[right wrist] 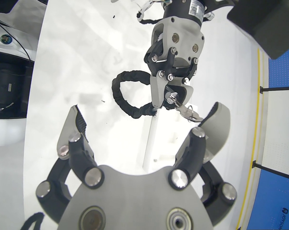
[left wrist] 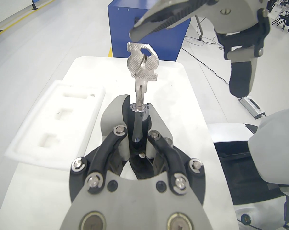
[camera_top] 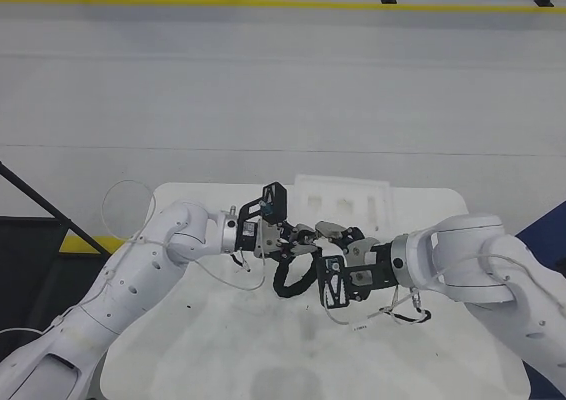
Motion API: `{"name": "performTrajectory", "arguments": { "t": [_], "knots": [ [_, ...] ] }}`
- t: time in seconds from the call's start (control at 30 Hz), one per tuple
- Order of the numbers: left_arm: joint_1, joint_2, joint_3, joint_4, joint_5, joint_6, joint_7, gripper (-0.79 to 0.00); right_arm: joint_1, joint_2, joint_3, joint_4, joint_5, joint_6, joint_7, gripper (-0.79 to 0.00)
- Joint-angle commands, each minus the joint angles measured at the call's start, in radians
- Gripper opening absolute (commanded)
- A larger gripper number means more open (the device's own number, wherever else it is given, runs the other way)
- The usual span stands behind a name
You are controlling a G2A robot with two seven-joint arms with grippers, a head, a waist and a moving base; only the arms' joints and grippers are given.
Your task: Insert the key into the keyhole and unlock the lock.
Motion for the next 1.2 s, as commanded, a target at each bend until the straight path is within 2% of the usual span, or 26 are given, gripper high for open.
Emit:
{"name": "performTrajectory", "arguments": {
  "t": [0.0,0.27,0.5,0.53,0.57,0.6,0.9,1.1,1.13,1.17],
  "knots": [
    [0.002,-0.001,-0.002,-0.002,0.001,0.003,-0.004,-0.785,0.003,0.005,-0.007,-0.002,-0.002,0.000,0.000,0.000],
    [0.002,-0.003,-0.011,-0.007,0.013,-0.013,-0.016,-0.785,0.029,0.020,-0.015,0.024,0.025,-0.004,-0.004,0.000],
    [-0.001,-0.003,-0.001,-0.020,0.018,-0.049,-0.038,-0.785,0.043,0.041,0.025,0.067,-0.007,-0.094,-0.094,0.000],
    [-0.002,-0.003,0.004,-0.024,0.013,-0.049,-0.038,-0.785,0.042,0.043,0.029,0.070,-0.018,-0.104,-0.104,-0.022],
    [-0.004,-0.003,0.009,-0.024,0.009,-0.049,-0.040,-0.785,0.040,0.044,0.030,0.073,-0.028,-0.111,-0.113,-0.237],
    [-0.007,-0.003,0.013,-0.025,0.007,-0.049,-0.042,-0.785,0.037,0.044,0.029,0.075,-0.038,-0.114,-0.122,-0.394],
    [-0.027,0.000,0.052,-0.022,-0.010,-0.049,-0.039,-0.785,-0.001,0.042,0.038,0.082,-0.135,-0.067,-0.235,-0.529],
    [-0.038,0.002,0.075,-0.016,-0.018,-0.049,-0.024,-0.785,-0.022,0.045,0.049,0.078,-0.169,-0.070,-0.280,-0.551],
    [-0.040,0.003,0.078,-0.016,-0.019,-0.049,-0.022,-0.785,-0.025,0.045,0.050,0.078,-0.172,-0.069,-0.286,-0.566],
    [-0.042,0.003,0.082,-0.015,-0.020,-0.049,-0.019,-0.785,-0.028,0.045,0.051,0.077,-0.175,-0.067,-0.292,-0.628]
  ]
}}
